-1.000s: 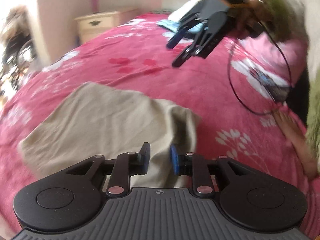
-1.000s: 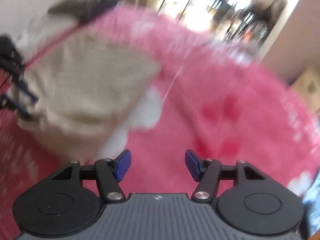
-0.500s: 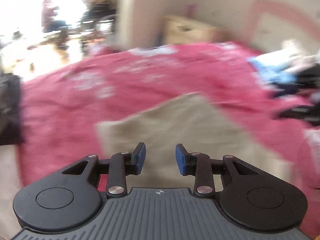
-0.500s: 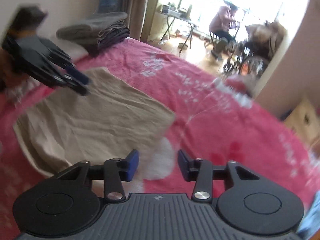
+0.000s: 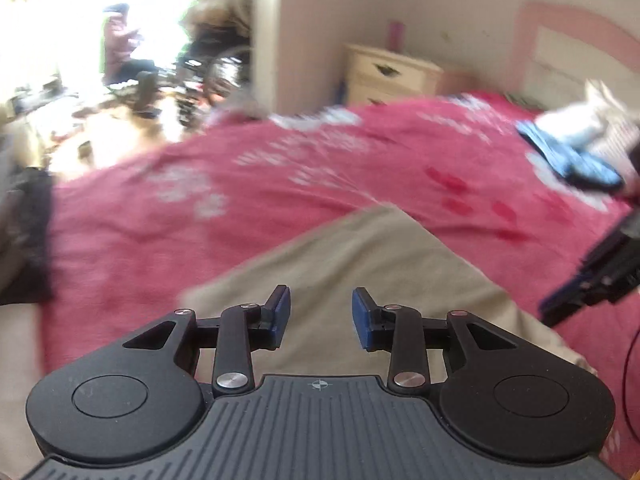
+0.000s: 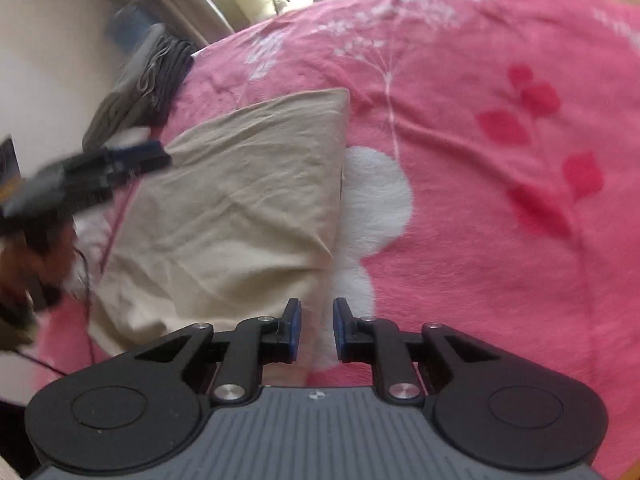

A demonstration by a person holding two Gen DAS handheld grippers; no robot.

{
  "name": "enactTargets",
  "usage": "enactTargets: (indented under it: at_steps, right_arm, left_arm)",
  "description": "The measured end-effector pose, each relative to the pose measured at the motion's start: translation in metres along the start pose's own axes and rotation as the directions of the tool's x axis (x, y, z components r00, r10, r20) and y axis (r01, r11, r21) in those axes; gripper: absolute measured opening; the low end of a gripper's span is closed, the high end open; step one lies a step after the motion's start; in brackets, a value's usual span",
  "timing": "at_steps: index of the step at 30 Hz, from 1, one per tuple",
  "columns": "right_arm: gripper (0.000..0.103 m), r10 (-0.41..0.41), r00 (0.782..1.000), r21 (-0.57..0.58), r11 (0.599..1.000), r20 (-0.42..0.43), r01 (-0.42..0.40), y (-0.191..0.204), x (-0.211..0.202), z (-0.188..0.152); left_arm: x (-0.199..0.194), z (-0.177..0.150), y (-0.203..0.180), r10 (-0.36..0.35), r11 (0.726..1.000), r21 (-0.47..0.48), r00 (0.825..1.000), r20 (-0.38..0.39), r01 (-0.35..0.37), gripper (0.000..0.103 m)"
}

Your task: Fold clothes

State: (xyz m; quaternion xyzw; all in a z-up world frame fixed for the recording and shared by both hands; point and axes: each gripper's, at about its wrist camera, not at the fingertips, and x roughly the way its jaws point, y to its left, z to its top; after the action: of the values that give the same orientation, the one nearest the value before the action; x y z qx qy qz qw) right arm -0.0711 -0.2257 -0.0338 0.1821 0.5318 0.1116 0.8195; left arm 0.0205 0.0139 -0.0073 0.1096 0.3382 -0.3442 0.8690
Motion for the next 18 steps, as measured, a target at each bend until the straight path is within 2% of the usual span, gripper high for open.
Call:
enactTargets:
  at_steps: [4, 8, 10, 13, 18]
  right_arm:
    - [0.02, 0.021, 0.999, 0.045, 0.999, -0.046, -0.019, -0.001, 0.017, 0.004]
    - [0.02, 0.091, 0.994, 0.145, 0.986, -0.058, -0.081, -0.016, 0.018, 0.006]
    - [0.021, 0.139, 0.99, 0.203, 0.971, -0.038, -0.128, -0.026, 0.014, 0.007]
    - [0.028, 0.196, 0.98, 0.24, 0.953, -0.02, -0.186, -0.036, 0.012, 0.008]
    - [0.028, 0.241, 0.968, 0.253, 0.943, -0.071, -0.217, -0.042, 0.04, 0.01]
  left_arm:
    - [0.021, 0.001, -0.017, -0.04, 0.997, 0.072, 0.999, -0.007, 0.04, 0.034]
    - [0.032, 0.01, -0.028, -0.096, 0.991, 0.1, 0.995, 0.011, 0.094, 0.034]
    - [0.044, 0.01, -0.033, -0.091, 0.989, 0.117, 0.996, -0.01, 0.091, 0.034]
    - [0.056, 0.006, -0.036, -0.073, 0.988, 0.133, 0.997, -0.028, 0.076, 0.034]
    - [0.061, 0.0, -0.038, -0.057, 0.988, 0.14, 0.998, -0.026, 0.061, 0.035]
